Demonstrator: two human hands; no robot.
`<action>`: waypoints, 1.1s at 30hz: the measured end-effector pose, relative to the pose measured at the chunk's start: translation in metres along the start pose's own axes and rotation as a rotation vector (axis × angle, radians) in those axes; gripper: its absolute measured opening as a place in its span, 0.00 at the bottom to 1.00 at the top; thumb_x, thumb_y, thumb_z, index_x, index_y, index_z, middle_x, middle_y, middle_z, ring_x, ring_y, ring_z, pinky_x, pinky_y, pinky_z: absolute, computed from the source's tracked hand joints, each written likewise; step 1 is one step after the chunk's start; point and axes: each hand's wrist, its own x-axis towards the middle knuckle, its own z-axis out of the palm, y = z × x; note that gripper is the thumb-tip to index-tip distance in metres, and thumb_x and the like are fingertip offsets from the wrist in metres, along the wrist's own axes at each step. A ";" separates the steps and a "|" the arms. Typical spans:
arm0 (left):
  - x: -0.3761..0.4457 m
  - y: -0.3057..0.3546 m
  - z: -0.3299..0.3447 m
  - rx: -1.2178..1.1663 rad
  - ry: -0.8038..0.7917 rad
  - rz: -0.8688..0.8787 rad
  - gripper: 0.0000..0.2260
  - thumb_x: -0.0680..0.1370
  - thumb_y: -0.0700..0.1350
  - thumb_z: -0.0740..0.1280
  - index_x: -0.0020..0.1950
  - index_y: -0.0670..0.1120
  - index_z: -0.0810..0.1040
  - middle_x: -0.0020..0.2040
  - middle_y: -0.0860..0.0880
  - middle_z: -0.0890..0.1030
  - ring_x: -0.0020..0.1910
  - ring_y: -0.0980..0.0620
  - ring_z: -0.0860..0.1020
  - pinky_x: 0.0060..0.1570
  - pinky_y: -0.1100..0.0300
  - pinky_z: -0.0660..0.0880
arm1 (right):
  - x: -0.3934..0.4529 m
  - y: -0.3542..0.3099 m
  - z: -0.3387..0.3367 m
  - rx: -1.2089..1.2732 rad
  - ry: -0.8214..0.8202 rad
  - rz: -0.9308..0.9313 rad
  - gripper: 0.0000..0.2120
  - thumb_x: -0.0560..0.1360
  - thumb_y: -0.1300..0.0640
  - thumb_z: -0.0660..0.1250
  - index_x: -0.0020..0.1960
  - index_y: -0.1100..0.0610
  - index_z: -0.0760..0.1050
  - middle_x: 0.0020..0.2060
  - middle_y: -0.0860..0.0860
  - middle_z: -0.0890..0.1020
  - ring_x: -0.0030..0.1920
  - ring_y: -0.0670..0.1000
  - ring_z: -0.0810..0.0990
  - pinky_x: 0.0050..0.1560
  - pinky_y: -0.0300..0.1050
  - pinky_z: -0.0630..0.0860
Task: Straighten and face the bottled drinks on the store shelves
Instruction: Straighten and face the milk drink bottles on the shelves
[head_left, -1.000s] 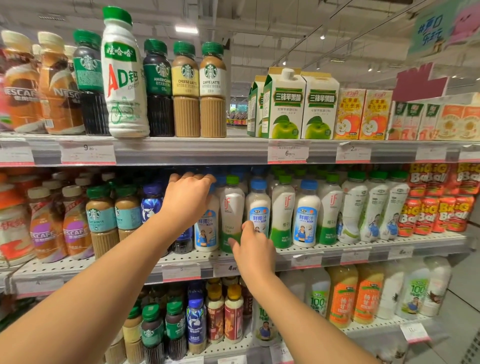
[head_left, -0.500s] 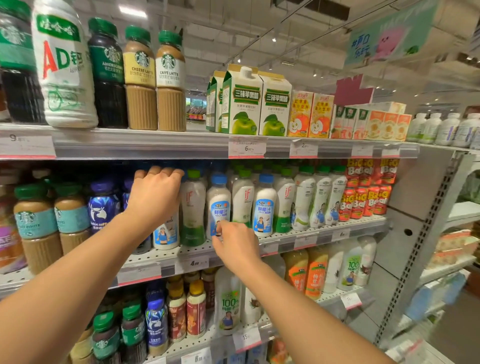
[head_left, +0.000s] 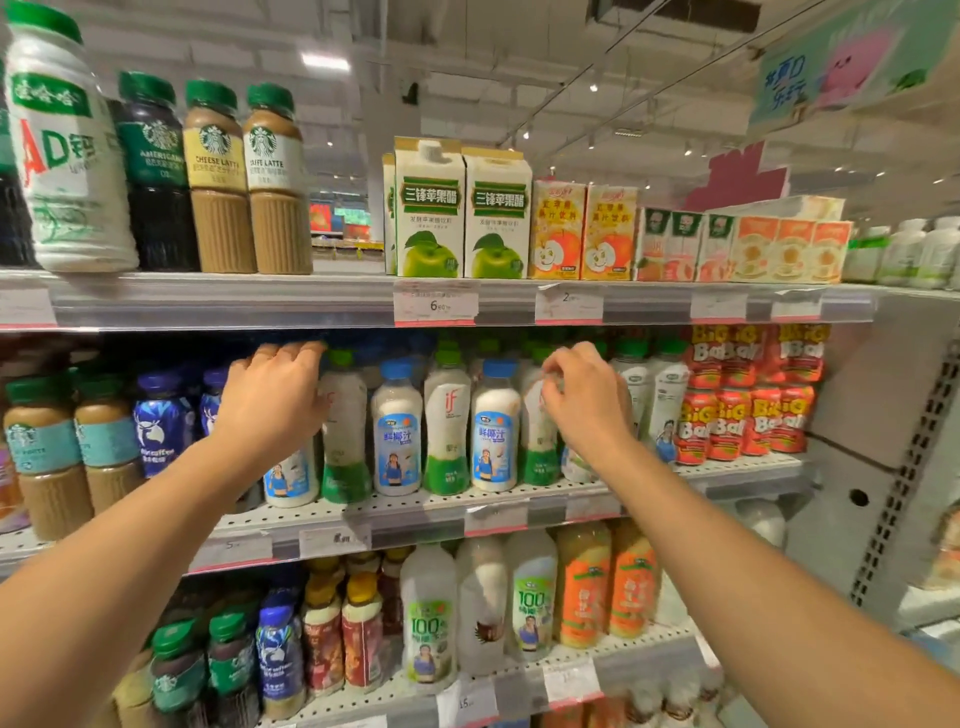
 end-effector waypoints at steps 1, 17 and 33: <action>-0.002 0.005 -0.002 0.002 0.019 -0.003 0.29 0.70 0.45 0.76 0.70 0.42 0.74 0.60 0.39 0.81 0.58 0.35 0.77 0.50 0.42 0.74 | 0.008 0.006 -0.001 0.010 0.001 -0.013 0.07 0.80 0.54 0.65 0.56 0.53 0.77 0.56 0.51 0.75 0.48 0.57 0.79 0.48 0.53 0.78; -0.055 0.106 0.002 -0.038 -0.127 0.134 0.21 0.74 0.44 0.72 0.67 0.47 0.77 0.74 0.46 0.72 0.65 0.40 0.75 0.58 0.45 0.77 | 0.041 0.013 -0.015 -0.100 -0.258 -0.288 0.24 0.83 0.50 0.61 0.77 0.50 0.65 0.66 0.53 0.76 0.59 0.60 0.79 0.52 0.53 0.76; -0.072 0.097 0.016 -0.007 -0.282 0.197 0.22 0.80 0.48 0.65 0.75 0.51 0.69 0.83 0.49 0.55 0.78 0.47 0.62 0.63 0.50 0.76 | 0.036 -0.028 0.012 -0.062 -0.413 -0.258 0.23 0.81 0.48 0.65 0.74 0.50 0.66 0.68 0.54 0.75 0.62 0.60 0.78 0.56 0.57 0.80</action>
